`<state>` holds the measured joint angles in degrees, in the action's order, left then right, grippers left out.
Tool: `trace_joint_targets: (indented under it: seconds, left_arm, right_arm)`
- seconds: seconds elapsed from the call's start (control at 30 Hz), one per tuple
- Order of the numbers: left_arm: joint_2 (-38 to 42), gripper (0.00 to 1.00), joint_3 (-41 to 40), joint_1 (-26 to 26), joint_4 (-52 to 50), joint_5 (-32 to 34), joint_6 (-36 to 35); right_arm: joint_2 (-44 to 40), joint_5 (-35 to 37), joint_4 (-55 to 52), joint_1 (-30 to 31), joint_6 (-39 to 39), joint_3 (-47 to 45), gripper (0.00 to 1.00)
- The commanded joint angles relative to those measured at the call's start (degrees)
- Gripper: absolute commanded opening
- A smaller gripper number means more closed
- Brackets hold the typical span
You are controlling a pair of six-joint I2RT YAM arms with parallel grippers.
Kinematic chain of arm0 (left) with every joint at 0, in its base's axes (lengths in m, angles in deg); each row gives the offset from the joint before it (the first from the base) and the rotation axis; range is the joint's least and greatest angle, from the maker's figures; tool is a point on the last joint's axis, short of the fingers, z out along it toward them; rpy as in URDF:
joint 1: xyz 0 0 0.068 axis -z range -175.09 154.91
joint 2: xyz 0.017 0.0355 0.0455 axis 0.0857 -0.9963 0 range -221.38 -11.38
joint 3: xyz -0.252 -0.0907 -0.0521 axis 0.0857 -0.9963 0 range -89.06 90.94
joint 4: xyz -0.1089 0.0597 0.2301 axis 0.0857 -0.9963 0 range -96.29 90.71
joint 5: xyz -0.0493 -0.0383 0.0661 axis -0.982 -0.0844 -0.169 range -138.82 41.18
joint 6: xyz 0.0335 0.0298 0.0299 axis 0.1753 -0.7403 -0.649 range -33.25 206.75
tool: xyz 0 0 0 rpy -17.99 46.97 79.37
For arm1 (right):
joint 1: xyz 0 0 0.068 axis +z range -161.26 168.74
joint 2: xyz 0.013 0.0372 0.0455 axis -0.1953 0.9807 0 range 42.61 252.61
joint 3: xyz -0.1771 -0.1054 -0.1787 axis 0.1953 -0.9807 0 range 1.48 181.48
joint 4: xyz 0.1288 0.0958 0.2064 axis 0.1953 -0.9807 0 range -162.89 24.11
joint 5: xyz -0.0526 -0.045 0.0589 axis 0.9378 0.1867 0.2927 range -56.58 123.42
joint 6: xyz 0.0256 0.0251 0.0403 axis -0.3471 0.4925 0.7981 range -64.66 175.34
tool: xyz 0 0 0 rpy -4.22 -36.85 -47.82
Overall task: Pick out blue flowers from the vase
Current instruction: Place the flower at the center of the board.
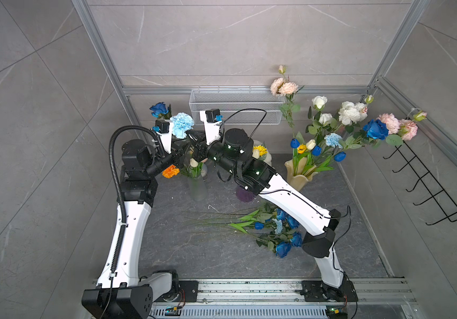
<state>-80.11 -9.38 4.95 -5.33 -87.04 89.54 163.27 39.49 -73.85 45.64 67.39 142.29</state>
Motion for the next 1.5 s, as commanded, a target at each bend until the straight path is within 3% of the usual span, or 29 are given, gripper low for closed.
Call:
trace_joint_targets:
  seconds: [0.0,0.2,0.23,0.37,0.5,0.53,0.77,0.93,1.0,1.07,1.27,1.33,1.47]
  left_arm:
    - [0.11,0.04,0.66,-0.03,4.5,-1.7,1.53]
    - [0.83,0.0,1.37,-0.03,4.62,-1.84,1.23]
    - [1.03,0.0,1.63,0.01,4.42,-1.71,0.8]
    - [1.37,0.0,3.61,-0.02,2.46,-0.35,-1.69]
    - [1.58,0.0,6.49,-0.03,0.35,2.5,-5.17]
    - [1.5,0.0,7.61,-0.03,-0.27,3.09,-6.0]
    - [0.9,0.0,18.84,-0.03,-9.36,5.61,-13.3]
    - [-2.17,0.0,35.36,1.34,-29.06,4.82,-23.22]
    - [-1.57,0.0,37.69,6.08,-35.92,9.75,-29.29]
    - [0.34,0.0,35.43,14.29,-38.78,18.27,-35.19]
    - [-1.67,0.0,27.52,43.37,-43.51,45.41,-42.41]
    - [-3.0,0.0,25.7,50.15,-43.1,47.9,-41.61]
    - [-6.16,0.0,21.43,55.98,-44.51,48.37,-39.86]
  right_arm:
    - [-0.37,-1.03,-0.65,-0.13,0.71,1.48,0.0]
    - [-2.04,-0.64,-0.3,-0.12,0.06,0.37,0.02]
    - [-2.41,-0.45,-0.08,-0.11,-0.26,0.18,0.09]
    - [-6.25,0.88,0.06,-0.1,-0.59,-2.73,0.52]
    - [-16.87,4.78,8.54,-0.15,-1.77,-18.26,0.91]
    - [-19.84,6.64,9.32,-0.18,-2.29,-21.09,0.96]
    - [-36.13,21.04,7.47,-0.63,-7.01,-37.53,0.99]
    - [-47.86,28.65,2.63,-3.6,-5.68,-48.27,0.99]
    - [-51.51,30.34,0.27,-5.46,-4.64,-51.06,1.0]
    - [-54.2,30.35,-2.53,-8.11,-3.2,-52.67,1.0]
    - [-56.04,28.76,-12.22,-13.61,-0.62,-50.84,1.0]
    - [-56.56,28.8,-13.84,-14.14,-0.45,-50.72,1.0]
    - [-58.09,28.83,-16.73,-15.13,0.32,-51.46,1.0]
